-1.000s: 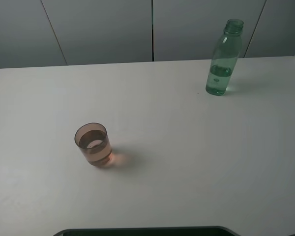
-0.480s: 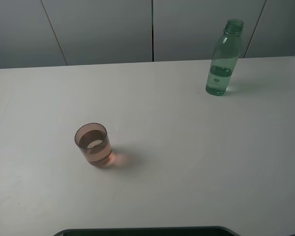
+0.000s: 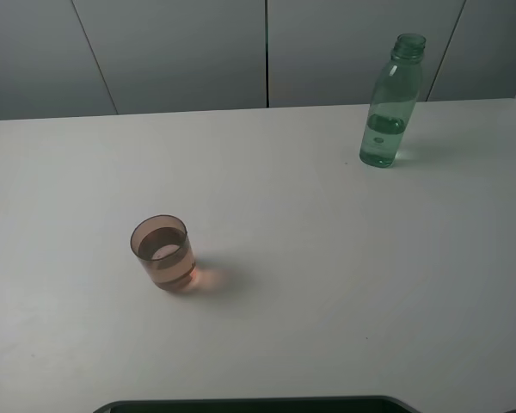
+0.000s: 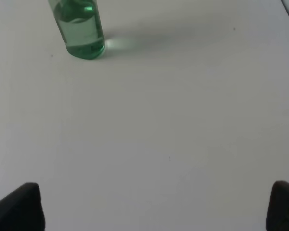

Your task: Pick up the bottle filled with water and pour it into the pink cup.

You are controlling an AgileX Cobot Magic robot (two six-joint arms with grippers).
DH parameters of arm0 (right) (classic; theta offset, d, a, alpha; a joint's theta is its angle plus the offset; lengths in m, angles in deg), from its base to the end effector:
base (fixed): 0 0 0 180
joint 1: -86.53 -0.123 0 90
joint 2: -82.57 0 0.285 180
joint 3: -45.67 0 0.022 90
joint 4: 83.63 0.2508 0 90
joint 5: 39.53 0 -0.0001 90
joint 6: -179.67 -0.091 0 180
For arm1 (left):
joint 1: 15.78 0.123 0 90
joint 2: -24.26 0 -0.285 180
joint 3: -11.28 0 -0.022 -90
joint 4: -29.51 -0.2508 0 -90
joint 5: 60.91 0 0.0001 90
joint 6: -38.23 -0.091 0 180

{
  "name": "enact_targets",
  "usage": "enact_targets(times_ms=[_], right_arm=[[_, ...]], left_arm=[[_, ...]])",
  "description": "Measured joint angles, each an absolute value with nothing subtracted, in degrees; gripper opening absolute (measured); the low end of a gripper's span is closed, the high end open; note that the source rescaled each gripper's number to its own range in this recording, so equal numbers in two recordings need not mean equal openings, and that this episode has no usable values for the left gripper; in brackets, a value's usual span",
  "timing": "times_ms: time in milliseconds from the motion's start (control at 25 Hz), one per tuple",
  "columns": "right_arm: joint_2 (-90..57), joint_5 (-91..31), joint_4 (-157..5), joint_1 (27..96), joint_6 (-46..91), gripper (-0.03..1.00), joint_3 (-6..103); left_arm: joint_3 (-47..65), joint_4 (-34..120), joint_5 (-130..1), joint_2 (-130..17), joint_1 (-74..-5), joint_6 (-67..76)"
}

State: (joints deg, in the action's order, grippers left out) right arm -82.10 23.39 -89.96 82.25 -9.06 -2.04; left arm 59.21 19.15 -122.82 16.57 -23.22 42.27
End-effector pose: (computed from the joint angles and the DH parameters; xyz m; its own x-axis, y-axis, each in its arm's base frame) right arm 0.0127 -0.0080 0.2786 -0.5800 0.0581 -0.8125 0.0645 0.9976 0.0253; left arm -0.0060 0.0154 0.2798 -0.4524 0.0744 -0.8887 -0.0052 0.9963 0.0860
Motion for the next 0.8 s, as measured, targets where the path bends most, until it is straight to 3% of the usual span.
enact_targets(times_ms=[240, 800], right_arm=[[-89.3, 23.49, -89.99, 82.25, -8.63, 1.0, -2.04], [-89.67, 23.67, -89.88, 82.25, -8.74, 1.0, -2.04]], left_arm=[[59.21, 19.15, -122.82, 16.57, -23.22, 42.27], [59.21, 19.15, -122.82, 16.57, -23.22, 42.27]])
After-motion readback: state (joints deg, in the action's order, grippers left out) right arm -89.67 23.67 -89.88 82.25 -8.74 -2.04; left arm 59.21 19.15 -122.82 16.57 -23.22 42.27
